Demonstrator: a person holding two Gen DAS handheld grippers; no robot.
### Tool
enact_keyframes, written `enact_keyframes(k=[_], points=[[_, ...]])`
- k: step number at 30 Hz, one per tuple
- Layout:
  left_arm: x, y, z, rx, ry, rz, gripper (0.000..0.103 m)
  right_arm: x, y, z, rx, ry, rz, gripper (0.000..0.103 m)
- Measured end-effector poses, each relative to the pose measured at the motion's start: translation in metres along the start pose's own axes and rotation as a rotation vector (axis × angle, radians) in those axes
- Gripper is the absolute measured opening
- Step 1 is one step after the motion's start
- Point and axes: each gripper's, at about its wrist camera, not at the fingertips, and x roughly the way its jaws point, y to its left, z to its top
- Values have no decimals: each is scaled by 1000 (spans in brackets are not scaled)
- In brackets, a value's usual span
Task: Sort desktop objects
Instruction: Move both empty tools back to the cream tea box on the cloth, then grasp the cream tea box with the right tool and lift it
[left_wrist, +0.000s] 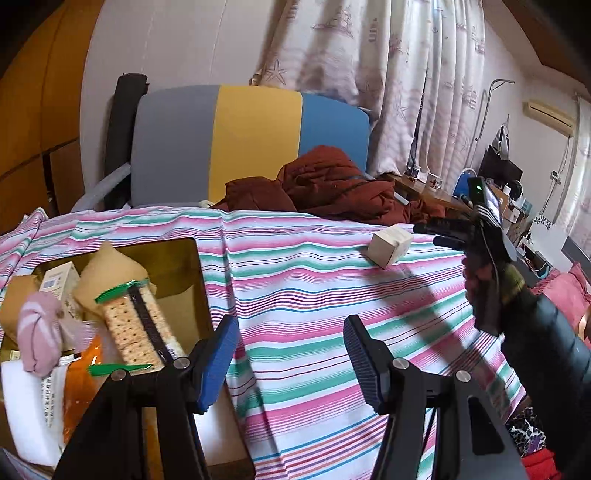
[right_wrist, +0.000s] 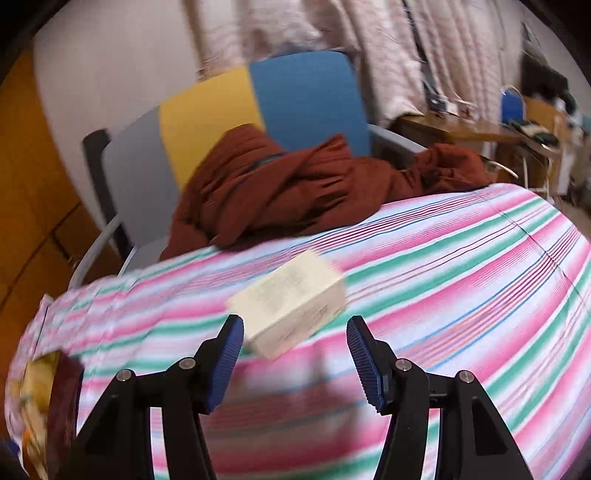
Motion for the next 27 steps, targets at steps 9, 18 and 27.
enact_keyframes(k=[9,18,27], points=[[12,12,1,-22,27,35,60,64,-31,41,142,61,108,64],[14,18,7,-50,31,57,60,73,20,17,-31,247,371,67],[27,-8,8,-11,86,10,61,-13,29,-65,-31,265,602,68]])
